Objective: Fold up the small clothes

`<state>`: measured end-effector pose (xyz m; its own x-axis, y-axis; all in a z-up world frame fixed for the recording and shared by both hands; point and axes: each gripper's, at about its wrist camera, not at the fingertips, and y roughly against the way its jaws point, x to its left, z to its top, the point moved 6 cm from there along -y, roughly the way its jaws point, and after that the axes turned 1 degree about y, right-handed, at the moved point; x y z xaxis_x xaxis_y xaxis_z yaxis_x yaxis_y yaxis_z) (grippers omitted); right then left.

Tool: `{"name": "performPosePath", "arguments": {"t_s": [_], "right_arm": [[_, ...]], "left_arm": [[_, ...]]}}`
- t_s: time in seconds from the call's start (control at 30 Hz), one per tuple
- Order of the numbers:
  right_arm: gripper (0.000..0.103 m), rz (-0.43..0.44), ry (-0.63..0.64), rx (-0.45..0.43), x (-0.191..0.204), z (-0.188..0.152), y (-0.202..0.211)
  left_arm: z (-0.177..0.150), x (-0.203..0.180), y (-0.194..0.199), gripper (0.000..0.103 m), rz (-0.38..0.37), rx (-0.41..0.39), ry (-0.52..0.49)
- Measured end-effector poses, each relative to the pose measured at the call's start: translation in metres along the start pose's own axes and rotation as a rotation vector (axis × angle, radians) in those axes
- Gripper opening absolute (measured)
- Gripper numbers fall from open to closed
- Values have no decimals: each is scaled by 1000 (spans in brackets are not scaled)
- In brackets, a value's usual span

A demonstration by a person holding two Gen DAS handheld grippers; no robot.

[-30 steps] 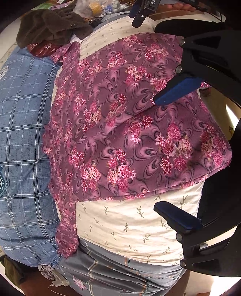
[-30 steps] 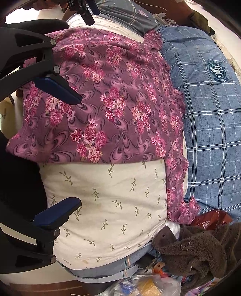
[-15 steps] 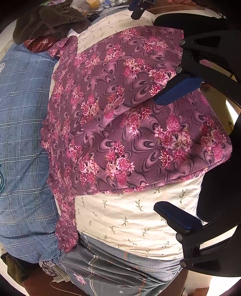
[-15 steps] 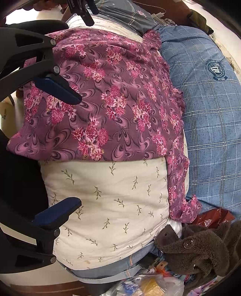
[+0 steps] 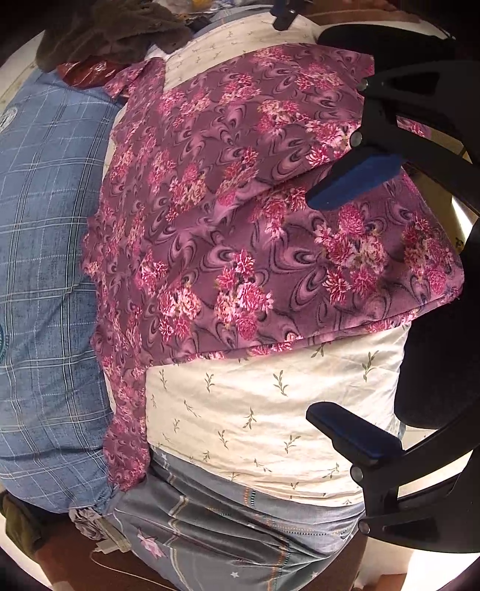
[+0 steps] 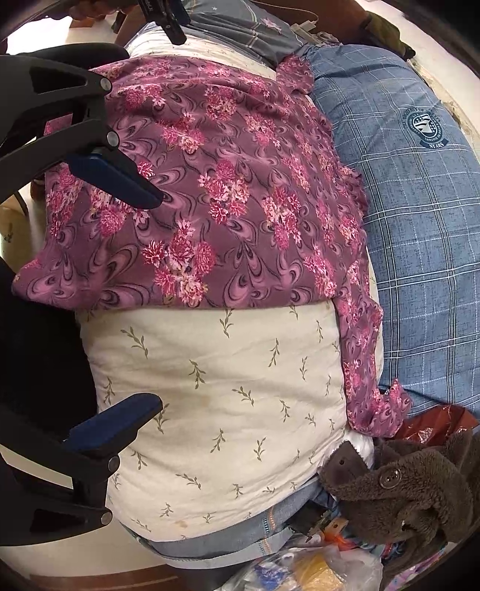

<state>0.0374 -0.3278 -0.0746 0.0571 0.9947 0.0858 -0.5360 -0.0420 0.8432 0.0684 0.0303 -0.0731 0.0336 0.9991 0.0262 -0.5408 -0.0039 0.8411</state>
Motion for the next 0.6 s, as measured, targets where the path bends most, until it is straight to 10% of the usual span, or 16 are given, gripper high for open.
{"name": "performPosePath", "arguments": {"t_s": [0.3,0.6], "right_arm": [[100,2,0,38,-6,-3,-19],[96,66,-38,144,-7,-31,-49]], "left_arm": [[-7,47,-18,103,52,106,82],[-73,11,-63,103,-242,399,174]]}}
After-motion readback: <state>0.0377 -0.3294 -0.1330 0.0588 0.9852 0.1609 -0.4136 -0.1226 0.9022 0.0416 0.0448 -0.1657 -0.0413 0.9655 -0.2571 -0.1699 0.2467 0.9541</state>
